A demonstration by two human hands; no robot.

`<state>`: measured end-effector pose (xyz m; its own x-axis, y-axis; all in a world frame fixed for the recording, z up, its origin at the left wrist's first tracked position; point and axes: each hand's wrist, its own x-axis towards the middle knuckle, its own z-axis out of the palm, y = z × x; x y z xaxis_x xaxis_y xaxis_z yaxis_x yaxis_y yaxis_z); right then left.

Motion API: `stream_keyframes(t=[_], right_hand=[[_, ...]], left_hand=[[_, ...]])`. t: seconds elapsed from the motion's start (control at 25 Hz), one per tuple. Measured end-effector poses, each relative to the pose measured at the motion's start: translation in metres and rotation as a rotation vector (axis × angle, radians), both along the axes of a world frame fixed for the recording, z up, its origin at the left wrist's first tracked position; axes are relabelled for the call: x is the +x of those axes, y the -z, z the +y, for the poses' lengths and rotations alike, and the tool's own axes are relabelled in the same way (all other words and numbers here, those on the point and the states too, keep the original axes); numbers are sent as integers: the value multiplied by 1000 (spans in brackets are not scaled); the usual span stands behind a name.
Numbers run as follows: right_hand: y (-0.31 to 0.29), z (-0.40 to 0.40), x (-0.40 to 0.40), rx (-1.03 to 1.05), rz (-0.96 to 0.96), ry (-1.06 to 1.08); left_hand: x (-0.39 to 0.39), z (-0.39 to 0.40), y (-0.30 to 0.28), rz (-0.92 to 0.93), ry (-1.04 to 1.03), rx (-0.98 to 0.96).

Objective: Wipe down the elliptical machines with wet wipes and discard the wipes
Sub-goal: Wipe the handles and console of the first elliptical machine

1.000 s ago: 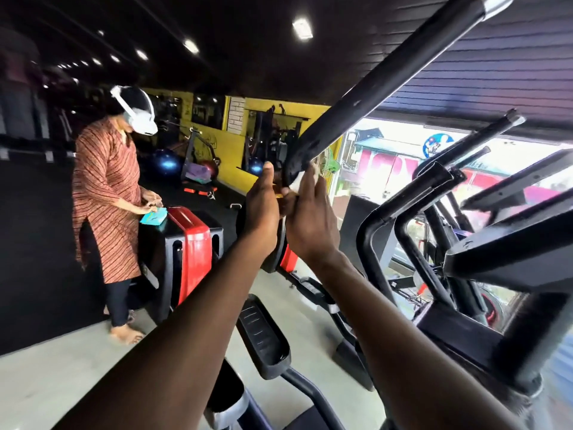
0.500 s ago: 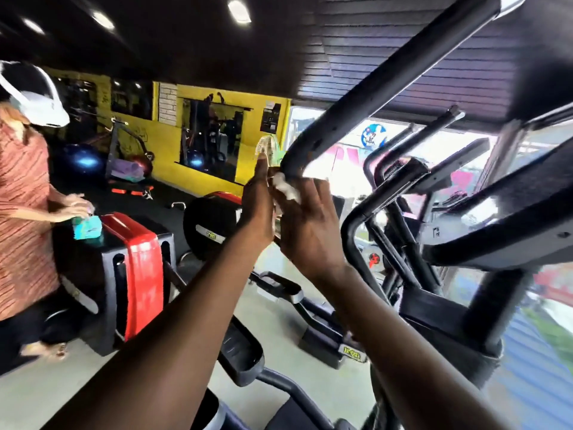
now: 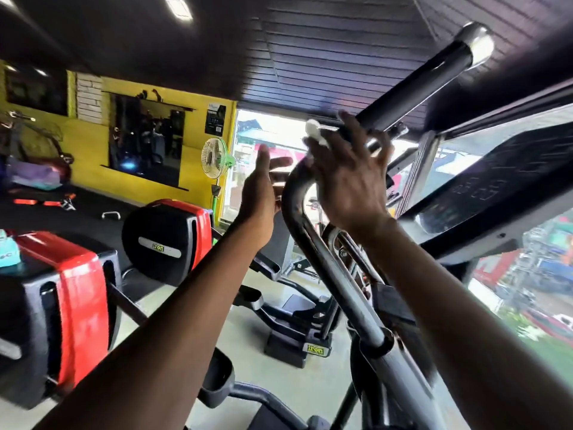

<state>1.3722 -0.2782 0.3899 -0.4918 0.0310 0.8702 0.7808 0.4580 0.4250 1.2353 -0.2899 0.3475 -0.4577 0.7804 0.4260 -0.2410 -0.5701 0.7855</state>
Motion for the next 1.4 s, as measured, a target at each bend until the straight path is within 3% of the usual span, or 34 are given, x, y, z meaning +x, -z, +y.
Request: stream_keyframes(t=[0.12,0.32,0.4,0.56,0.76,0.96,1.08,1.16,1.28,1.36,1.4], right_hand=[[-25,2,5,-12,286,47],[33,-9,-11,-28,-112,-27],[9,1,6,54,-72,7],[-30,7,27,21,292,21],[4,6,14,67,35,-82],[-38,0,24,87,437,-274],[-1,-1,-2,73,202,-391],[-7,5,8,93,168,-397],[-45,10,40,200,483,-331],[-53,7,43,92,665,-379],[-47,4,36,24,661,-407]], left_hand=[[2,-3,-12,142,-32,16],[10,-10,-29,185,-37,12],[15,-14,-38,265,-66,19],[22,-11,-43,562,-113,-32],[25,-10,-43,552,-148,-47],[24,-6,-44,645,-170,-102],[21,-10,-60,663,-121,-138],[22,-12,-69,698,-171,-57],[32,-13,-70,793,-196,-21],[34,-13,-71,767,-183,-76],[34,-12,-74,756,-180,-101]])
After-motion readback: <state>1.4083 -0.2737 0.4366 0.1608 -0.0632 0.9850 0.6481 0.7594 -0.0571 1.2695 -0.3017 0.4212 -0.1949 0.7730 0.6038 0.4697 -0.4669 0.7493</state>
